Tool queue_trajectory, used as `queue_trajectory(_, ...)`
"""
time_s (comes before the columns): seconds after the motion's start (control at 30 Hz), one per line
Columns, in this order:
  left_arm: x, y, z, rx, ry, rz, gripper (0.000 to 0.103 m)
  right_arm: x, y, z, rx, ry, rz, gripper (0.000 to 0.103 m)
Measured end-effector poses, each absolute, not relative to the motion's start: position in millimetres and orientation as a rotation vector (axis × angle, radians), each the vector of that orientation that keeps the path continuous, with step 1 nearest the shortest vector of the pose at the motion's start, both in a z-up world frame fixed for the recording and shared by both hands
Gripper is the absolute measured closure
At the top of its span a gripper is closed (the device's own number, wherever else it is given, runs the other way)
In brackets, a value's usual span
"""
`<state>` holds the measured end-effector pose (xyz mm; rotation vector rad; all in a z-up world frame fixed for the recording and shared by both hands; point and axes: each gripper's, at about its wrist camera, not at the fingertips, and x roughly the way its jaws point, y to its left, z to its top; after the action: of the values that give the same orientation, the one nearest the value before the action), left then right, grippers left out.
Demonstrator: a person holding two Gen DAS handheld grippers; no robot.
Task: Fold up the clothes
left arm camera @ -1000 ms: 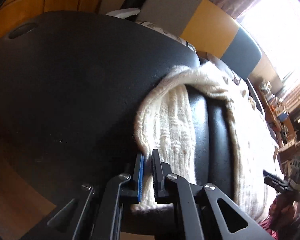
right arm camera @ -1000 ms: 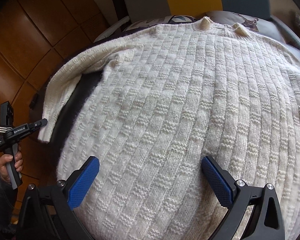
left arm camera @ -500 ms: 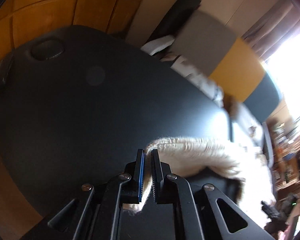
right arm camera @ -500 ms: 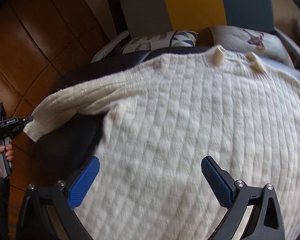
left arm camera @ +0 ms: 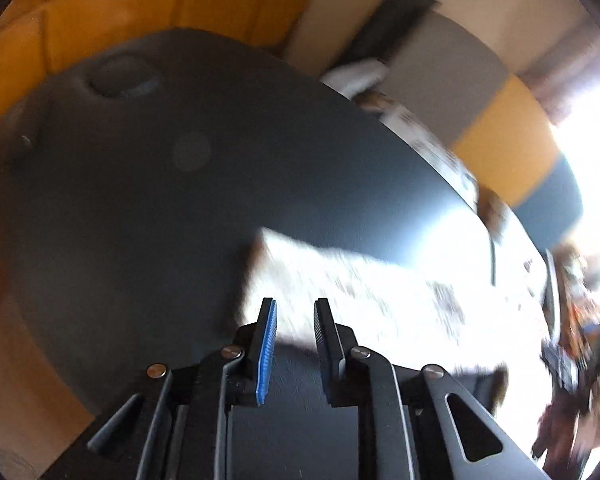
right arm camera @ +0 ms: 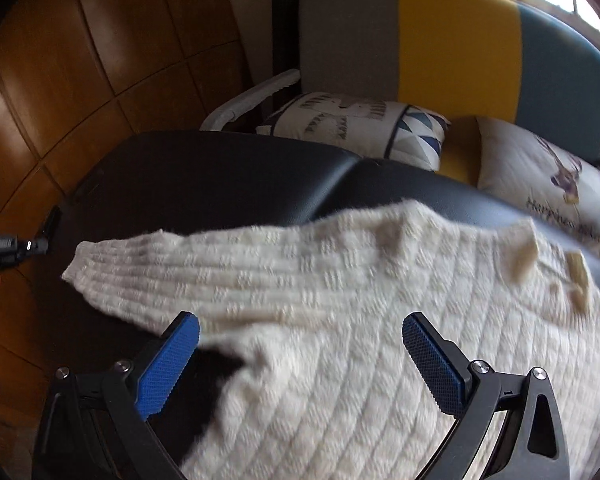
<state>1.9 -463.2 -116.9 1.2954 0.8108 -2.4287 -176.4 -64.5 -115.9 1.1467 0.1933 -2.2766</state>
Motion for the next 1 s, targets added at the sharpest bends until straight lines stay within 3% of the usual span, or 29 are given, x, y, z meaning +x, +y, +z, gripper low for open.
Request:
queue_trajectory(0.2,-14,-409,-137,1.343,0.552,-2.493,0.083,-208,-87,-132,1.209,0.318,-2.286,0.000)
queue_trajectory(0.4,-44,-406,-151,1.267,0.572,-2.485,0.083,-230,-86,-151,1.302,0.302,-2.317,0.000)
queue_trajectory(0.47,-48,-413,-164,1.282,0.526,-2.419,0.089,-239,-88,-163,1.356,0.309,-2.312,0.000)
queue_trajectory(0.57,-48,-420,-169,1.257,0.503,-2.388,0.090,-244,-93,-178,1.362,0.331,-2.339,0.000)
queue_trajectory(0.87,-84,-439,-168,1.262,0.468,-2.311,0.090,-263,-110,-180,1.413,0.349,-2.386,0.000)
queue_trajectory(1.0,-91,-454,-160,1.281,0.497,-2.308,0.090,-262,-92,-162,1.377,0.230,-2.347,0.001)
